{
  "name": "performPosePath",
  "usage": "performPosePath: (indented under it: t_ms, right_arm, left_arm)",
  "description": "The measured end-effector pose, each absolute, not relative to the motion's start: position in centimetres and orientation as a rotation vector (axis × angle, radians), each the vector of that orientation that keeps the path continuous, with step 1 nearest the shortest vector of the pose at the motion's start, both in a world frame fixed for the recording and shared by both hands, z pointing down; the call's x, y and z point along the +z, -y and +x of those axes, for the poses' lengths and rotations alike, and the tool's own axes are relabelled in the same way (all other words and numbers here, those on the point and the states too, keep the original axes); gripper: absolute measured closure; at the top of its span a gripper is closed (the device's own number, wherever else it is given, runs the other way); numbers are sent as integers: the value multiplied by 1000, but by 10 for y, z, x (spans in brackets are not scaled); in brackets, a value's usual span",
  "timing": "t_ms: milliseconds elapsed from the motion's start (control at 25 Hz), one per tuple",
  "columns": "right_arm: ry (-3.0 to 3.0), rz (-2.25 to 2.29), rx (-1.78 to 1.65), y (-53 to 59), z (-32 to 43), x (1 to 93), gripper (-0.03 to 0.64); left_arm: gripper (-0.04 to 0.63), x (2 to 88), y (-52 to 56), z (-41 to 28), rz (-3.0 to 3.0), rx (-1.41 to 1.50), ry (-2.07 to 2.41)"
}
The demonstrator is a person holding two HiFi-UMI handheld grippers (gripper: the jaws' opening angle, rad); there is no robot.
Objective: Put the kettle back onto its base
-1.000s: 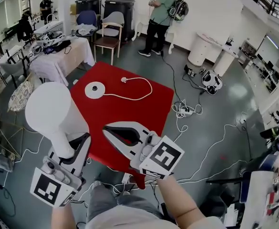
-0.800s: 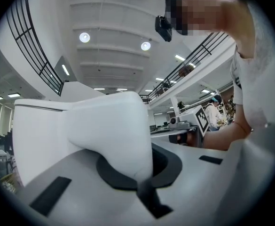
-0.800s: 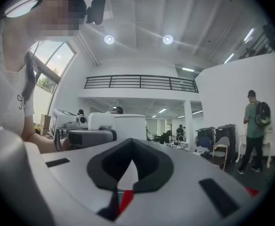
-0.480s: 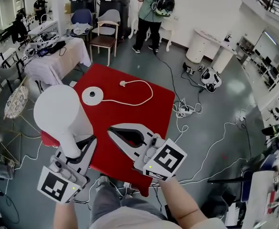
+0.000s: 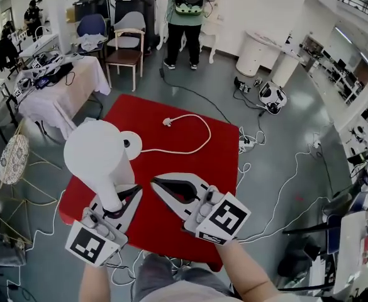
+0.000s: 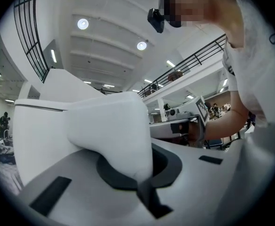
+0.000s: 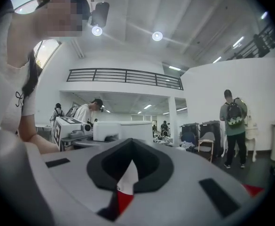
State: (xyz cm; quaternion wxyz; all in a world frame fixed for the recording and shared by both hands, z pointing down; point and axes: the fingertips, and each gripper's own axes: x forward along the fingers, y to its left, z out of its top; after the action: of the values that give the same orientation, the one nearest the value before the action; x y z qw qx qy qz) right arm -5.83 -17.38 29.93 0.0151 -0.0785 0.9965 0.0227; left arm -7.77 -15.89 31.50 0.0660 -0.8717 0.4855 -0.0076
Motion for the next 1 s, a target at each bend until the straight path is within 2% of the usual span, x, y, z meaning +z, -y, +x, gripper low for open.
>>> performPosePath:
  t_ms: [360,1000]
  right_arm:
    - [-3131,-408,60,214,-96,337,612]
    - [-3162,-526,-13,248,-105,389,612]
  left_arm:
    - [590,372,230,-120,-2751,-49,-1308]
    - [591,427,309,-125,-2792,-40,-1177]
